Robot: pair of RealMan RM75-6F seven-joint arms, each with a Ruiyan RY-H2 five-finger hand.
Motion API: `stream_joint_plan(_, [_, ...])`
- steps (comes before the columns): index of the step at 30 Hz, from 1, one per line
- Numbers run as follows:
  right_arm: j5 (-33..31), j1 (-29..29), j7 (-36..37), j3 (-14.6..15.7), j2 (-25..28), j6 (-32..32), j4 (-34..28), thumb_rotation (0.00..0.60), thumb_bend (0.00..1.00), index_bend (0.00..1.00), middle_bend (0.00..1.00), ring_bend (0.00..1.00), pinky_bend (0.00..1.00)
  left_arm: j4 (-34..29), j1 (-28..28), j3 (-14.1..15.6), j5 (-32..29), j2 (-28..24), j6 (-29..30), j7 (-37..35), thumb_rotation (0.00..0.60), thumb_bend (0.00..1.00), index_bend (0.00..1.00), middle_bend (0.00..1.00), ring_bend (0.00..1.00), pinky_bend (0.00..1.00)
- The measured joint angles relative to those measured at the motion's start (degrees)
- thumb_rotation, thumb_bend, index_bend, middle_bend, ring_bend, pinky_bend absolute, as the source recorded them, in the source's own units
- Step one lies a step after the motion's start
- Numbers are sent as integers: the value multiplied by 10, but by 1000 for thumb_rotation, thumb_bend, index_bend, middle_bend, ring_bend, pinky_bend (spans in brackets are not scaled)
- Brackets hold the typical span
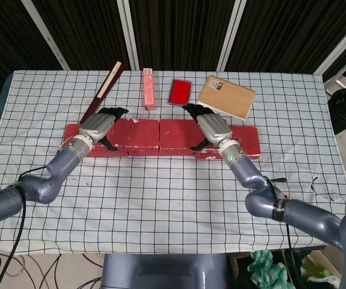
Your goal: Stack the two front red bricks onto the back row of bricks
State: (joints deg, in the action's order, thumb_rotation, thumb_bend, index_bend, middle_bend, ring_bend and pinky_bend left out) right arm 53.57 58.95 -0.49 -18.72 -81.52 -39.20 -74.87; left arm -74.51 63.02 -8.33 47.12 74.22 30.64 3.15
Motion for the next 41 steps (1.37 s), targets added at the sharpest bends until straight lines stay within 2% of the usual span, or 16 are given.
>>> stream_joint_plan(8, [28, -55, -4, 5, 92, -60, -116, 600, 1, 0, 4, 7, 80, -115, -33, -3, 7, -58, 70, 5, 600, 0, 16, 27, 0, 0])
stream_joint_plan(15, [74, -160, -7, 29, 219, -161, -243, 600, 1, 0, 5, 7, 80, -252, -87, 5, 38, -135, 151, 14, 600, 0, 12, 26, 0, 0])
stream_joint_plan(18, [107, -210, -4, 50, 260, -205, -281, 600, 1, 0, 5, 7, 79, -306, -122, 20, 61, -170, 198, 28, 600, 0, 9, 26, 0, 0])
stream_joint_plan(21, [146, -257, -1, 75, 279, -258, -307, 600, 1, 0, 5, 6, 79, -351, -163, 42, 95, -195, 256, 47, 600, 0, 7, 26, 0, 0])
stream_joint_plan(25, [213, -326, 5, 115, 290, -342, -330, 600, 1, 0, 5, 6, 79, -401, -241, 89, 169, -219, 352, 73, 600, 0, 7, 26, 0, 0])
stream_joint_plan(29, [289, -410, 21, 172, 287, -429, -333, 600, 1, 0, 5, 3, 80, -418, -329, 145, 265, -226, 444, 82, 600, 0, 7, 26, 0, 0])
stream_joint_plan(33, [339, -490, 27, 222, 262, -505, -311, 600, 0, 0, 4, 0, 79, -400, -423, 199, 366, -222, 535, 72, 600, 0, 7, 26, 0, 0])
stream_joint_plan(37, [360, -535, 12, 243, 216, -551, -275, 600, 0, 0, 2, 0, 80, -342, -502, 236, 429, -208, 618, 44, 600, 0, 6, 23, 0, 0])
stream_joint_plan(41, [367, -561, 7, 247, 178, -575, -236, 600, 1, 0, 0, 0, 79, -282, -539, 241, 447, -186, 661, 16, 600, 0, 6, 20, 0, 0])
